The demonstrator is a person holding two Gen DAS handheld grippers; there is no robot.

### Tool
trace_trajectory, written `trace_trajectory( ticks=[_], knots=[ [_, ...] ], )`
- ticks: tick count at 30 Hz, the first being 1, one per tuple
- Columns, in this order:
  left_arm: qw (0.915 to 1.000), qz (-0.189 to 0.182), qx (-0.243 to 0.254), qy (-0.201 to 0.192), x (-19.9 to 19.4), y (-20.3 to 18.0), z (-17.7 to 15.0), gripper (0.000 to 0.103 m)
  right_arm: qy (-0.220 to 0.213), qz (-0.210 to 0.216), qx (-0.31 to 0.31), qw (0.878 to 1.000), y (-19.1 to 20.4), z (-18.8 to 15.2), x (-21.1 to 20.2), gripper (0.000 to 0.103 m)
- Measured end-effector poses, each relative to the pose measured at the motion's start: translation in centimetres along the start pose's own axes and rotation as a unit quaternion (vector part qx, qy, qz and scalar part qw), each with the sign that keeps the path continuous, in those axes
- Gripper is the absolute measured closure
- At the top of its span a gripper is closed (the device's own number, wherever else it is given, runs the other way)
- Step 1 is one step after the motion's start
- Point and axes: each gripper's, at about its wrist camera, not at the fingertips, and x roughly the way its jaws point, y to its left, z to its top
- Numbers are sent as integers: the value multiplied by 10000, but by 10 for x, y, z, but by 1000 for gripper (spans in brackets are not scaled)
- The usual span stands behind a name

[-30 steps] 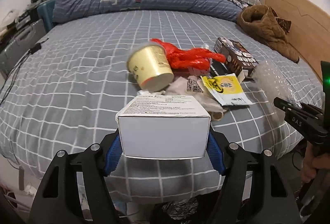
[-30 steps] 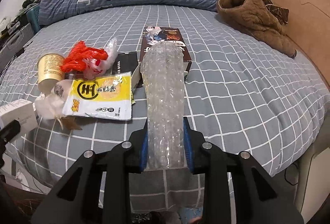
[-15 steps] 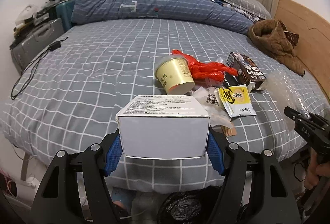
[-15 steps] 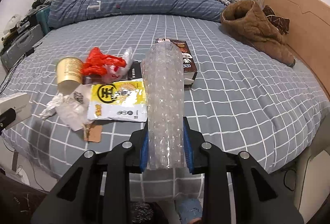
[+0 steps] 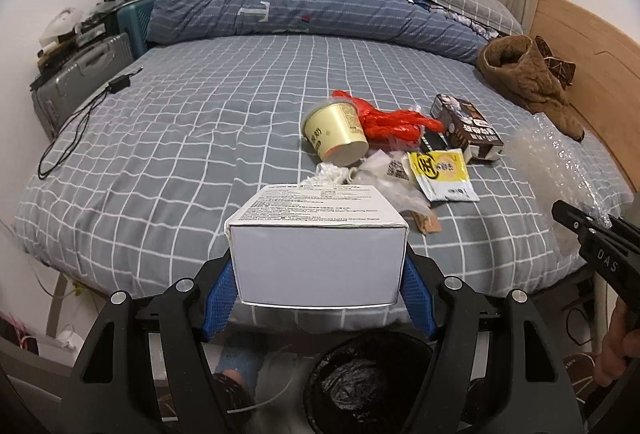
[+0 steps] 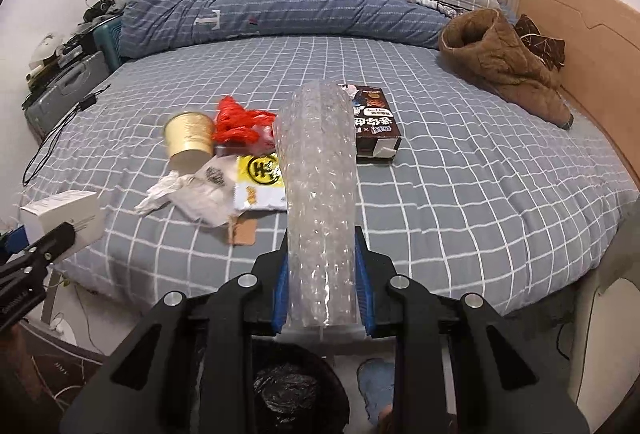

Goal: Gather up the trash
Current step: 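Carry the white box and bubble-wrap sleeve with both grippers over the black bin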

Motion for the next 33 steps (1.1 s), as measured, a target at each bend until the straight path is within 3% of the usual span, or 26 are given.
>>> trace_trajectory(
  ticks=[13, 33],
  knots=[
    [9998, -75, -9, 166, -29, -9, -45, 35, 195, 93, -42, 9998, 11, -47, -39, 78],
    [9974, -91, -39, 716, -26, -12, -111, 35, 806, 173, -153, 9965, 27, -126, -34, 79]
  ],
)
